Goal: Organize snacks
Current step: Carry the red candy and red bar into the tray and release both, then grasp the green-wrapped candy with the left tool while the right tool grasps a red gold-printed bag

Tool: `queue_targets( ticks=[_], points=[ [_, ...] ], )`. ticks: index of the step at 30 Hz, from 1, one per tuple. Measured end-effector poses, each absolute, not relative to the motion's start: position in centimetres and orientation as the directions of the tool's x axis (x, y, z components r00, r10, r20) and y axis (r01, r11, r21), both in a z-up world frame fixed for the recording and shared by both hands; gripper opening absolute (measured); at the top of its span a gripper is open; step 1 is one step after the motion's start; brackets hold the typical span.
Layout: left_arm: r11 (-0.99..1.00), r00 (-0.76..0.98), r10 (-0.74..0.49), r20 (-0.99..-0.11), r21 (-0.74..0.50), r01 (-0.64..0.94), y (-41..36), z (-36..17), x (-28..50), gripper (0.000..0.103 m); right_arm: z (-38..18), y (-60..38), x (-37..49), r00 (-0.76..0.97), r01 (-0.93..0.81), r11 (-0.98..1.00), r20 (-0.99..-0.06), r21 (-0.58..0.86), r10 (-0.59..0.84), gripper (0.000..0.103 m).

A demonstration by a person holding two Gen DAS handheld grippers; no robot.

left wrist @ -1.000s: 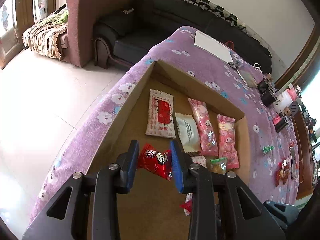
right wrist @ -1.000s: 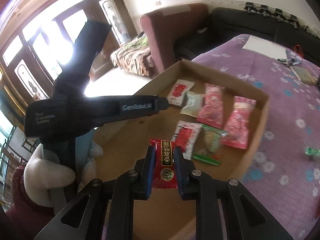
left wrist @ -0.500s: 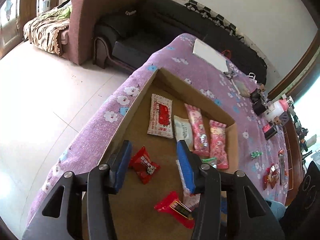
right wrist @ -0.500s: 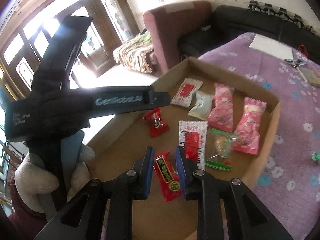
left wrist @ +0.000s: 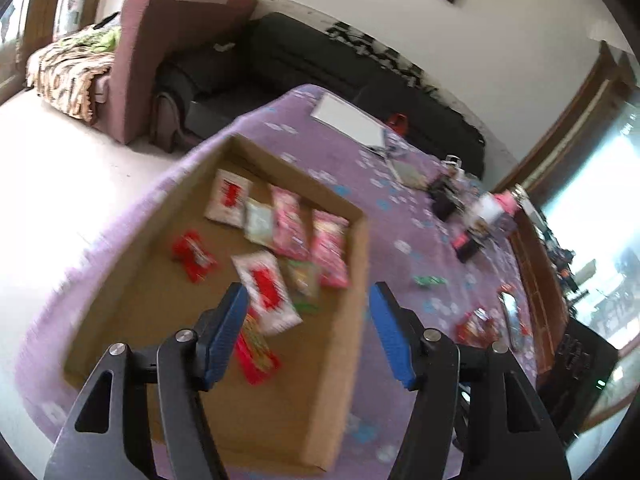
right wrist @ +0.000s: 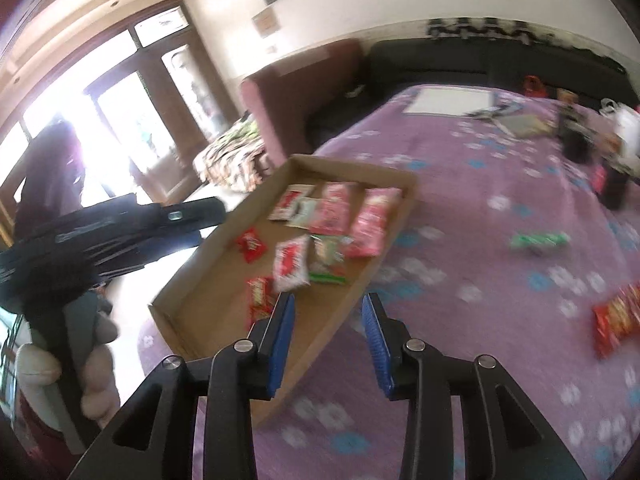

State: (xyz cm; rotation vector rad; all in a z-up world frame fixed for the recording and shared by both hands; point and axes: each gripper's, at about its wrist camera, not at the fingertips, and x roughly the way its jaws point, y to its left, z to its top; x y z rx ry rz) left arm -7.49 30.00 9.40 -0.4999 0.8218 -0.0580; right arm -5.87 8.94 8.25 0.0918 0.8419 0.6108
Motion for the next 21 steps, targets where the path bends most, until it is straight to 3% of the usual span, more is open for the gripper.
queue_targets(
  ticks=[9, 21],
  points=[
    [0.877, 0.641, -0.346, -0.685, -0.480, -0.040, 22.9, 8.7, -9.0, 0.063, 6.5, -3.0, -8.3, 0.596, -0.269, 0.913, -0.691, 0.308, 0.409, 0.037],
    [0.898, 0.556, -0.353, -0.753, -0.440, -0.026, 17.9, 5.9, -7.3, 0.062, 4.6, -17.6, -7.7, 0.671, 0.026, 0.942, -0.704, 0.334, 0.231, 0.040]
  ],
)
